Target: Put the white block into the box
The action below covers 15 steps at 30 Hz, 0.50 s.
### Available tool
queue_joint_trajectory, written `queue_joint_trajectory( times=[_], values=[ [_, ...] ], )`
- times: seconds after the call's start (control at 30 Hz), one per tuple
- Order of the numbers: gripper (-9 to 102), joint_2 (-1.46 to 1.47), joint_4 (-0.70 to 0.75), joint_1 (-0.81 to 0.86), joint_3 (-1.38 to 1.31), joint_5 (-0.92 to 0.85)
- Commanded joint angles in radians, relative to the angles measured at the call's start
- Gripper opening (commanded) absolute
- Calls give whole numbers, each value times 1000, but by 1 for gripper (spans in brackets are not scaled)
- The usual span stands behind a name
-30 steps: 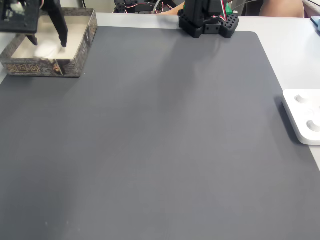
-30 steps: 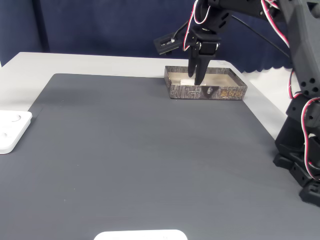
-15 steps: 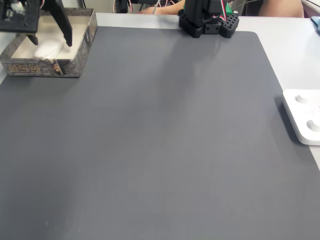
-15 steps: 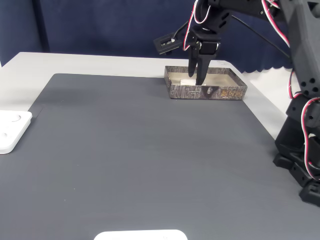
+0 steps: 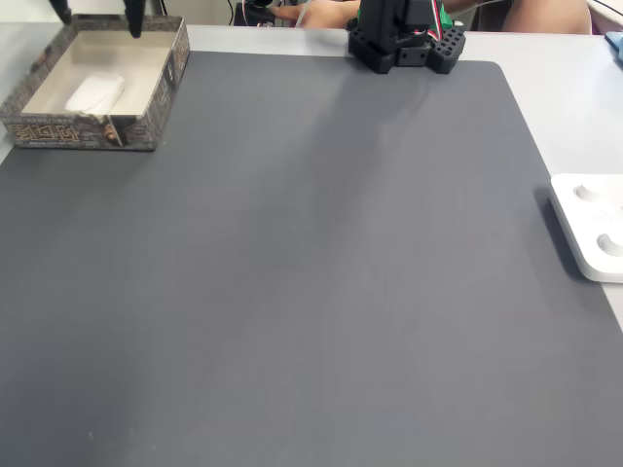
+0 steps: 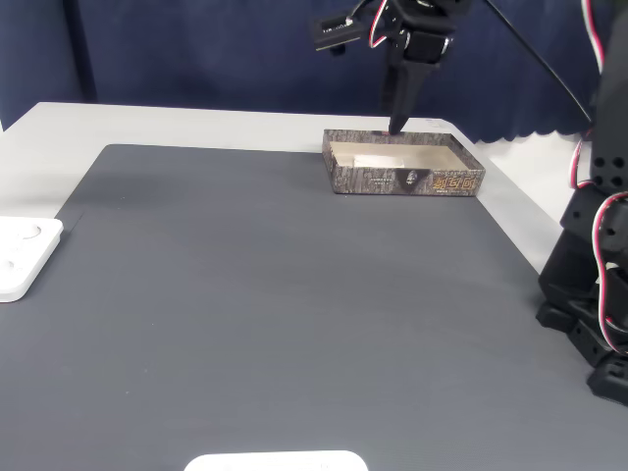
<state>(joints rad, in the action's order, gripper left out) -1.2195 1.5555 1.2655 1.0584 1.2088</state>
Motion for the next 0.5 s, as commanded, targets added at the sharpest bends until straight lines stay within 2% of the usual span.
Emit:
queue_joint_trajectory(
  times=[0.0,0.47],
  values=[
    [23,-181,-23,-67,71,-89],
    [18,-552,-146,-353,518,-376]
  ],
)
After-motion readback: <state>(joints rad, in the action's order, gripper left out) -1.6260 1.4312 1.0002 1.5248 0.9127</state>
